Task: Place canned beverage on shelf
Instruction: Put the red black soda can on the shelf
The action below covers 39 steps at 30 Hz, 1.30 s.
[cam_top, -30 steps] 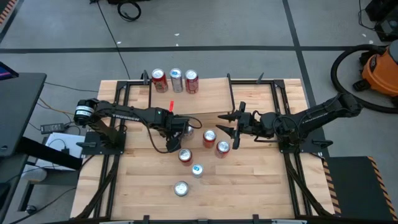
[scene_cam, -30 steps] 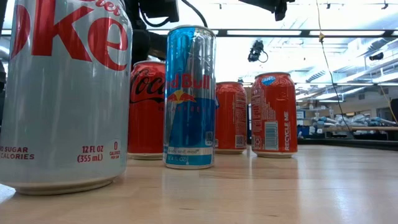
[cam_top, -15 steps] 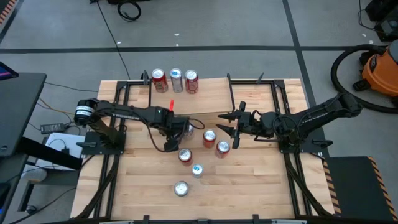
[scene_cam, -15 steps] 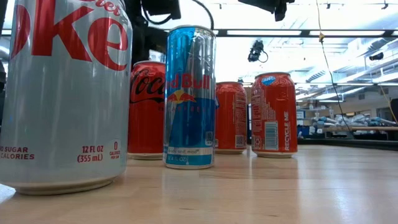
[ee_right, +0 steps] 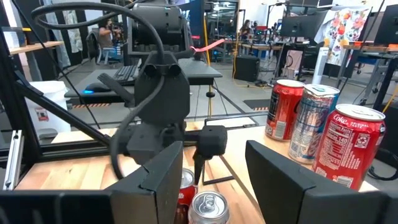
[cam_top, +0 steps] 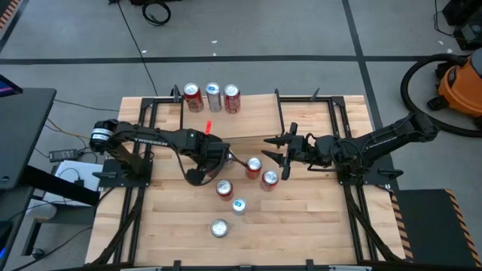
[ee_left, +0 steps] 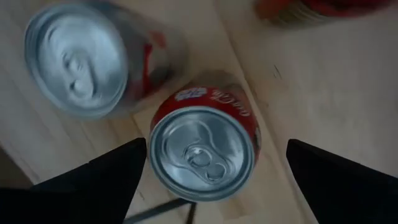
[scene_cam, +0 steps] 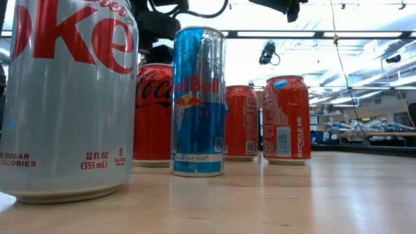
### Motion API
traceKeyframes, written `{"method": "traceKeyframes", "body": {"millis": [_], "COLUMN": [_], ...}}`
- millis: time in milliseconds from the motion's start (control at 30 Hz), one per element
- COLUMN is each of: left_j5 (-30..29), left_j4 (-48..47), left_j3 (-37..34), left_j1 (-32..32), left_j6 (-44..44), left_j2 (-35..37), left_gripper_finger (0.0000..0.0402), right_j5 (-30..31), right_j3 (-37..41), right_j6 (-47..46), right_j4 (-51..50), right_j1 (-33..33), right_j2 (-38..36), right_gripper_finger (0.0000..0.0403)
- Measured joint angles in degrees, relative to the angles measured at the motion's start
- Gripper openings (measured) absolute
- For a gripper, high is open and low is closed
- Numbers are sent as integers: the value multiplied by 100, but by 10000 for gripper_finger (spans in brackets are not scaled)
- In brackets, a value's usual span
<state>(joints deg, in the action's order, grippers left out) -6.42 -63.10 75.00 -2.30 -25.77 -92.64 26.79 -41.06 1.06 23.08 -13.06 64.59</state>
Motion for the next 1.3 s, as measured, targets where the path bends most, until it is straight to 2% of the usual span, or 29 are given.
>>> {"method": "traceKeyframes", "body": {"millis": [233, 400, 533, 800, 900, 1033, 1167, 1300], "left_j5": [-26, 7, 7, 0, 0, -68, -468, -493], "left_j4": [55, 44, 59, 17, -1, 62, 115, 169], "left_j3": [-144, -271, -275, -275, -275, -274, -275, -280], "left_j1": [-119, -121, -121, -121, -121, -121, -115, -109], "left_j6": [-1117, -1095, -569, 454, 1120, 2627, 4290, 4320], "left_j2": [2, 2, 2, 6, 11, 11, 9, 7], "left_gripper_finger": [400, 400, 387, 326, 311, 308, 314, 316], "right_j5": [-90, -90, -90, -90, -90, -90, -90, -90], "right_j3": [0, 0, 0, 0, 0, 0, 0, 0], "right_j6": [-2, 0, 2, -2, 0, -3, -46, -46], "right_j4": [1, 1, 0, 1, 1, 1, 1, 23], "right_j1": [0, 0, 0, 0, 0, 0, 0, 0], "right_j2": [-1, -1, -1, -1, -1, -1, -1, -1], "right_gripper_finger": [185, 185, 185, 185, 185, 185, 185, 185]}}
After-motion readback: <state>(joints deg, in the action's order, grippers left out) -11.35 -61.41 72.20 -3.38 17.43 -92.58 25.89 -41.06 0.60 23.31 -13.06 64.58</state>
